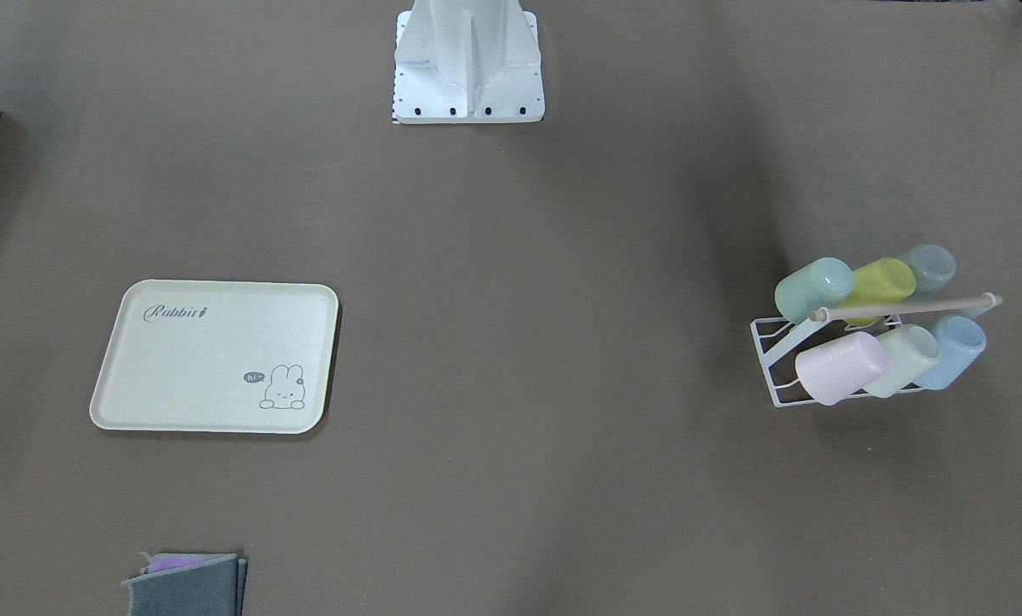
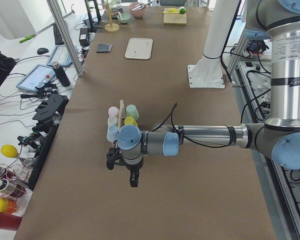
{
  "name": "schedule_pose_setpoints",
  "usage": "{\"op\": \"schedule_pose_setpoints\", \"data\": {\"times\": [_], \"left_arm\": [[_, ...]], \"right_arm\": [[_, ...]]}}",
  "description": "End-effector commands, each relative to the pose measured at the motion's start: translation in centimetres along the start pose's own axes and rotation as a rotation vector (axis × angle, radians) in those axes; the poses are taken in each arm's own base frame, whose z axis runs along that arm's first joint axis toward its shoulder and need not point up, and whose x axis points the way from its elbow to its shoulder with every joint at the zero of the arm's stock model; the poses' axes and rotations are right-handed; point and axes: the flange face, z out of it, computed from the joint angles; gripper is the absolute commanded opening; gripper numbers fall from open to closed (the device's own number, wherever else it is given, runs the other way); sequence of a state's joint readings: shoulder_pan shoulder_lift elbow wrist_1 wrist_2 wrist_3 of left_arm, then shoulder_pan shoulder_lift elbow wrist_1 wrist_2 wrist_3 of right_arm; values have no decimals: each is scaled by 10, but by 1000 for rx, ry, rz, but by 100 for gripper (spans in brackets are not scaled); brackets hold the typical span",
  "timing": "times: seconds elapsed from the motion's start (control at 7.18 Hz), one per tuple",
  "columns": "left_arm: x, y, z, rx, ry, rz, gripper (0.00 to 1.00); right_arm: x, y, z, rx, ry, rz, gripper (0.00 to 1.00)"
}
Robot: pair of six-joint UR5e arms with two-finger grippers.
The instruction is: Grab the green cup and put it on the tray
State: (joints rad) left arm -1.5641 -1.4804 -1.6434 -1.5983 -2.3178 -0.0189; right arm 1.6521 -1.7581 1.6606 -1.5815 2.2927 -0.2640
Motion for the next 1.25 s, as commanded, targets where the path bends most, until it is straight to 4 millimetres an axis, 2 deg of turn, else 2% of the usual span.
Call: {"op": "schedule_pose_setpoints", "data": {"times": [0.0, 0.28, 0.42, 0.97, 1.11], "left_arm": [[0, 0, 0, 4, 0, 2, 98], [3, -1, -2, 9, 0, 9, 98], [4, -2, -3, 11, 0, 11, 98], [3, -2, -3, 10, 0, 10, 98], [4, -2, -3, 11, 0, 11, 98]], "right_arm": [[-1, -3, -3, 8, 8, -6, 100], [5, 1, -4, 12, 7, 9, 100], [-5, -3, -15, 36, 8, -26, 100], [1, 29, 5, -2, -30, 19, 100], [-1, 28, 3, 7, -43, 19, 100]]}}
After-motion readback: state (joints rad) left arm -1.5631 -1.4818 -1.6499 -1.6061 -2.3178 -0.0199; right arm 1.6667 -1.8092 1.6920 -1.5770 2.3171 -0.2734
